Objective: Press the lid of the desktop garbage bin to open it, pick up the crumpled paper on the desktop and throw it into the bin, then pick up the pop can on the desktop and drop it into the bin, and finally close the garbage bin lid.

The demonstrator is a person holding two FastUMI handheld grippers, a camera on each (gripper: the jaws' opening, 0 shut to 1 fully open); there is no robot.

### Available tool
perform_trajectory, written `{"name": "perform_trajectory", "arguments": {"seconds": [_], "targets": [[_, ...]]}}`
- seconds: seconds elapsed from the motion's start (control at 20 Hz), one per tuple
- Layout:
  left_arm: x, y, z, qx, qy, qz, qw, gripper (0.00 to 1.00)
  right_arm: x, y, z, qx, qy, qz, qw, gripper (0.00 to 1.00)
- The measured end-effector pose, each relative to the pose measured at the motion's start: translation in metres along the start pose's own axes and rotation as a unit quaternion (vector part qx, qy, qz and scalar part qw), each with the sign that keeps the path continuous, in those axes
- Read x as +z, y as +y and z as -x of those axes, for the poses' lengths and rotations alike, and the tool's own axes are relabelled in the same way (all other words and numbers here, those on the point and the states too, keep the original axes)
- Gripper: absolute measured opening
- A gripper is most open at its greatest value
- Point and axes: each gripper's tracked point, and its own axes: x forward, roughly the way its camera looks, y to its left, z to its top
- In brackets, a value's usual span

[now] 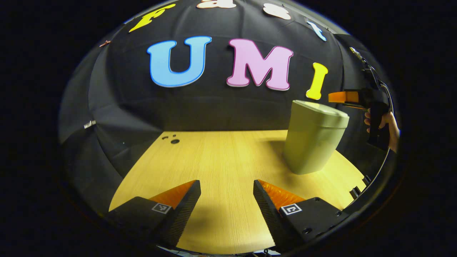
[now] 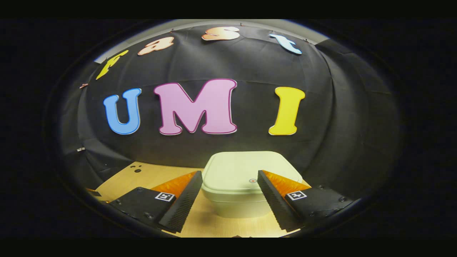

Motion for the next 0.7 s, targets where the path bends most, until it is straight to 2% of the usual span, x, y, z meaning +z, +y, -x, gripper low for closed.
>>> {"name": "perform_trajectory", "arguments": {"seconds": [0.2, 0.4, 0.5, 0.55, 0.6, 0.7], "targets": [[0.028, -0.007, 0.02, -0.008, -0.043, 0.009, 0.999, 0.95, 0.007, 0.025, 0.039, 0.014, -0.037, 0.02, 0.999, 0.97], [0.051, -0.004, 0.038, -0.003, -0.092, 0.036, 0.995, 0.96, 0.01, 0.036, 0.071, 0.007, -0.071, 0.021, 0.997, 0.98], [0.054, -0.002, 0.048, 0.005, -0.117, 0.048, 0.992, 0.96, 0.001, 0.043, 0.085, 0.009, -0.066, 0.008, 0.998, 0.96], [0.052, -0.003, 0.052, 0.006, -0.123, 0.054, 0.991, 0.92, -0.007, 0.047, 0.088, 0.011, -0.059, 0.004, 0.998, 0.96], [0.049, -0.004, 0.055, 0.004, -0.126, 0.058, 0.99, 0.96, -0.017, 0.05, 0.092, 0.015, -0.048, 0.003, 0.999, 0.98], [0.037, -0.004, 0.056, 0.003, -0.115, 0.056, 0.992, 0.96, -0.038, 0.054, 0.096, 0.019, -0.022, 0.009, 1.0, 0.98]]}}
